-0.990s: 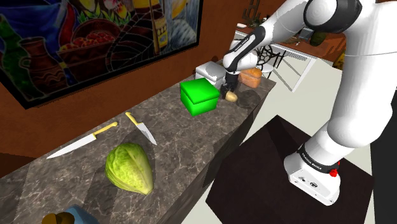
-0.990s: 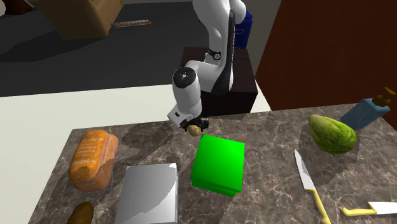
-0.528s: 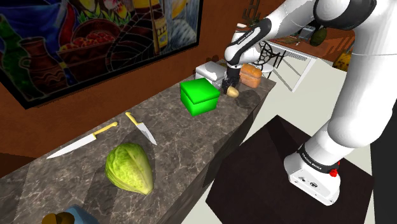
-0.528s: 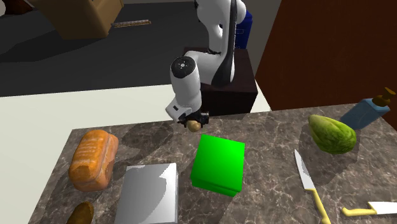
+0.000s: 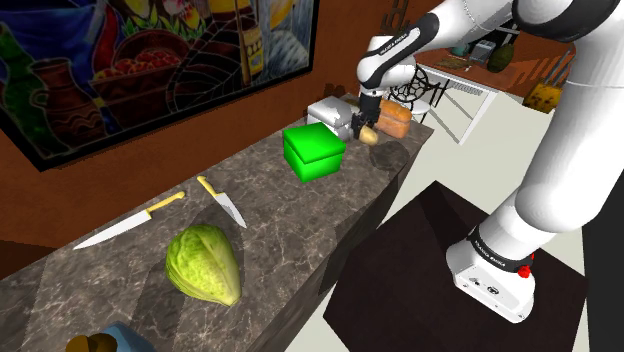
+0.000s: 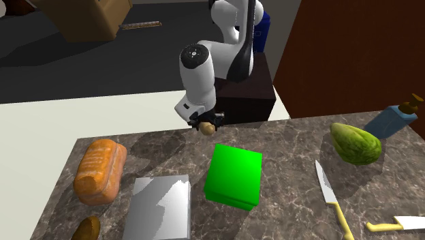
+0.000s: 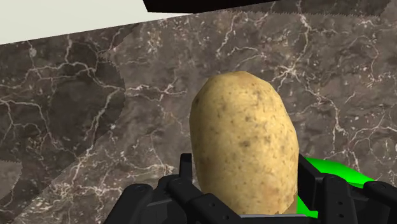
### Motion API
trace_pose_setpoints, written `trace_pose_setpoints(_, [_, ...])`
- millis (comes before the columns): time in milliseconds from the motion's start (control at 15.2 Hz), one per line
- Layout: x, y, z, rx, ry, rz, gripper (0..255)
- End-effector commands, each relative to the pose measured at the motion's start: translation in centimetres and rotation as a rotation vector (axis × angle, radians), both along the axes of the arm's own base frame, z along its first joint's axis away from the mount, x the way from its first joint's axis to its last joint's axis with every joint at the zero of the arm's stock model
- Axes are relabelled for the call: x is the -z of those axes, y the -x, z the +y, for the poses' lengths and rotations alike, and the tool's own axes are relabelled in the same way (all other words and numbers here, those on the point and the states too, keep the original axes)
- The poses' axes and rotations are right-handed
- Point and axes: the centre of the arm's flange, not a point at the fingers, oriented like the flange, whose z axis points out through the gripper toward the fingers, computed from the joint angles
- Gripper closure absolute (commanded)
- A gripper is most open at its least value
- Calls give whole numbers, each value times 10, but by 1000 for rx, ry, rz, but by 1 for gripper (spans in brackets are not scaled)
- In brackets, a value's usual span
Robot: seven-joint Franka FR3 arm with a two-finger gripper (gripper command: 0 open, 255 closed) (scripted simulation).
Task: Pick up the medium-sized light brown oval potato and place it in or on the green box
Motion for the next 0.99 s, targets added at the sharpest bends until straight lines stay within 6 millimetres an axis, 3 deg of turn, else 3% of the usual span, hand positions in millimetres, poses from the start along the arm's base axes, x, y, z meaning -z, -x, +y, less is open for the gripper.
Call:
trace_pose_setpoints(0, [-10,0,0,0,0,0,255])
trace_pose_setpoints(462, [-47,0,0,0,0,0,255])
trace_pose_setpoints(924, [-47,-75,55,0,0,0,255])
